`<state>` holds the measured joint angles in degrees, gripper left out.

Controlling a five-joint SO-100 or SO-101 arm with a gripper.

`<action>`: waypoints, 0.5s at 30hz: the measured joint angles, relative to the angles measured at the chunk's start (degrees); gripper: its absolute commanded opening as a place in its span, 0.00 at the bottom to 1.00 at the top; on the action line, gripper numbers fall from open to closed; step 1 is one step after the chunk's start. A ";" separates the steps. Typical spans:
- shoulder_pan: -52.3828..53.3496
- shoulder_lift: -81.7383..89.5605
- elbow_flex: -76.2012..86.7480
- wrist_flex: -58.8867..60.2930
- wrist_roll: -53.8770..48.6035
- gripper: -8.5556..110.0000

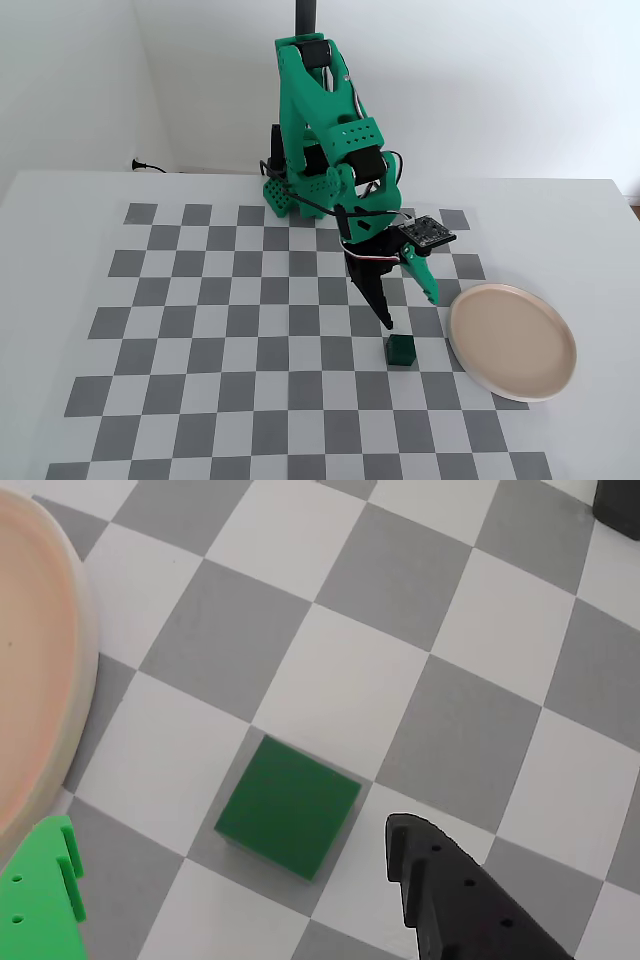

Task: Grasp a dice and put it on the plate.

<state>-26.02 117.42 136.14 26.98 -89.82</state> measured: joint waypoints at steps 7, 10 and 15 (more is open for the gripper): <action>1.41 -5.19 -2.20 -2.37 0.00 0.30; 1.41 -7.29 -2.37 -3.52 0.00 0.30; 1.49 -11.60 -4.04 -5.54 0.00 0.30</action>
<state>-24.52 105.82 132.10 21.45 -89.82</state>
